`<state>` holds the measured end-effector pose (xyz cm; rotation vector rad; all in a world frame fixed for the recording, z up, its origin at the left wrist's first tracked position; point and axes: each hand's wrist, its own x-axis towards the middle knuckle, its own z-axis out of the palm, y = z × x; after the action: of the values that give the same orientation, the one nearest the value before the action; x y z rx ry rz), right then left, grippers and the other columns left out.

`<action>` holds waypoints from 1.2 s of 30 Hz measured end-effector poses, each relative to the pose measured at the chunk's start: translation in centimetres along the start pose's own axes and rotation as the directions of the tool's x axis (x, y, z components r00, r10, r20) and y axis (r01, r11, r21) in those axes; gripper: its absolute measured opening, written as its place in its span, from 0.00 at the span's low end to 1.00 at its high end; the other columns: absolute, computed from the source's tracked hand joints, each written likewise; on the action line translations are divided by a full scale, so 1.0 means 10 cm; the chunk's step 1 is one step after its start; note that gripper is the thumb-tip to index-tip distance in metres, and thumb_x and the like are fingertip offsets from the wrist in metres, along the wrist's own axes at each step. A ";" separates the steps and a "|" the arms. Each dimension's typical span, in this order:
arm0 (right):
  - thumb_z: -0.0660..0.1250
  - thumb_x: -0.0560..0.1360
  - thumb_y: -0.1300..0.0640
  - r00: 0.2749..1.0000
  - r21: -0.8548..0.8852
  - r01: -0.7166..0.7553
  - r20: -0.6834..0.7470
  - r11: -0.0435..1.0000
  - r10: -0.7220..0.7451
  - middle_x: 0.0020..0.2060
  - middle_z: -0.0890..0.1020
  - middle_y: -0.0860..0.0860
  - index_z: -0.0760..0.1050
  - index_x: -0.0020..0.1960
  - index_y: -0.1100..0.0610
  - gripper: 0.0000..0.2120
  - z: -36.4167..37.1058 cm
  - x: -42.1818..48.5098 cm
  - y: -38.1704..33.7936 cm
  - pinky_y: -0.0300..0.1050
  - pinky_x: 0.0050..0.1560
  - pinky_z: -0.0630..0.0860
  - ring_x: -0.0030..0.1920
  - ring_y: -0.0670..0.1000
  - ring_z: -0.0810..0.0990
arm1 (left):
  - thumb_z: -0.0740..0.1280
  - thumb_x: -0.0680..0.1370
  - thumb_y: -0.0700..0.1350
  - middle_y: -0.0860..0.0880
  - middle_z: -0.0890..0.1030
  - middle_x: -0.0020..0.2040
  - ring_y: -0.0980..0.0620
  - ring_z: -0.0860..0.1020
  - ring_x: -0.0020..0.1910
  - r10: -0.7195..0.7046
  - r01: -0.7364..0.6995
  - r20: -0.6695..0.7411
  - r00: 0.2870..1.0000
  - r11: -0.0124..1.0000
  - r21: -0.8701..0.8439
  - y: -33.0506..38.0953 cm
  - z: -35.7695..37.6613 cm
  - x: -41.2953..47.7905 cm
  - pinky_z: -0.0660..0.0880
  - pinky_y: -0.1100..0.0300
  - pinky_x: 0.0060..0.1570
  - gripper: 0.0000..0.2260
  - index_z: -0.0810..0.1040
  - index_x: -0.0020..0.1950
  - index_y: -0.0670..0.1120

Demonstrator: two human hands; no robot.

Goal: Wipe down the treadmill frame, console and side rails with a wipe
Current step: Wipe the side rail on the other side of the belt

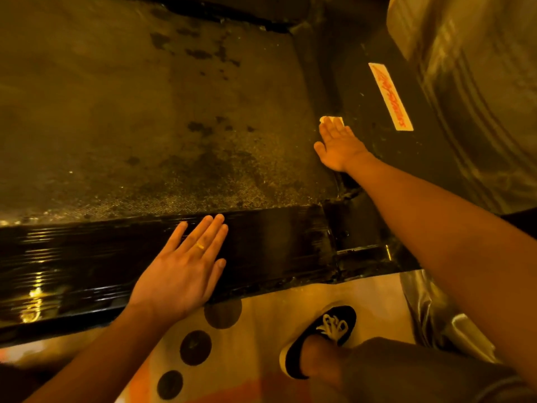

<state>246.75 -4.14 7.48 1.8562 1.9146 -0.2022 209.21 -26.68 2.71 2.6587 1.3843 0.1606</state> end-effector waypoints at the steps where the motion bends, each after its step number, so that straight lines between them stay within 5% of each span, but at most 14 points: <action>1: 0.44 0.85 0.44 1.000 0.001 0.005 -0.005 1.000 -0.005 0.81 0.40 0.54 0.41 0.81 0.58 0.30 -0.02 0.05 0.01 0.55 0.78 0.40 0.80 0.57 0.38 | 0.49 0.84 0.55 0.43 0.61 0.80 0.45 0.59 0.79 0.000 0.000 -0.003 1.000 1.000 0.003 0.00 0.00 0.00 0.54 0.44 0.76 0.27 0.62 0.79 0.42; 13: 0.42 0.86 0.47 1.000 0.132 0.008 0.021 0.991 -0.011 0.80 0.40 0.51 0.40 0.81 0.55 0.27 0.36 -0.88 0.09 0.50 0.77 0.39 0.80 0.52 0.37 | 0.49 0.84 0.55 0.43 0.61 0.80 0.46 0.59 0.79 -0.011 0.011 0.012 1.000 1.000 -0.011 0.02 -0.01 0.01 0.56 0.42 0.76 0.27 0.62 0.79 0.42; 25: 0.47 0.85 0.48 0.997 0.174 -0.049 -0.045 0.984 0.058 0.81 0.40 0.53 0.39 0.81 0.57 0.30 -0.17 0.23 0.22 0.58 0.79 0.43 0.80 0.56 0.38 | 0.50 0.83 0.55 0.42 0.62 0.79 0.44 0.60 0.79 -0.006 0.006 -0.006 1.000 1.000 -0.004 0.02 0.00 0.02 0.57 0.42 0.75 0.27 0.64 0.78 0.41; 36: 0.47 0.85 0.48 0.984 0.419 -0.156 -0.008 0.895 0.175 0.80 0.39 0.50 0.38 0.81 0.55 0.30 0.45 -1.23 0.25 0.53 0.78 0.41 0.79 0.51 0.36 | 0.49 0.83 0.55 0.43 0.62 0.79 0.45 0.60 0.79 -0.019 0.019 0.005 1.000 1.000 -0.017 0.03 -0.03 0.01 0.58 0.41 0.75 0.28 0.64 0.78 0.41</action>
<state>249.93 -16.95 9.26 2.3066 1.8329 -0.5560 209.42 -26.77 3.04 2.6296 1.3995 0.1640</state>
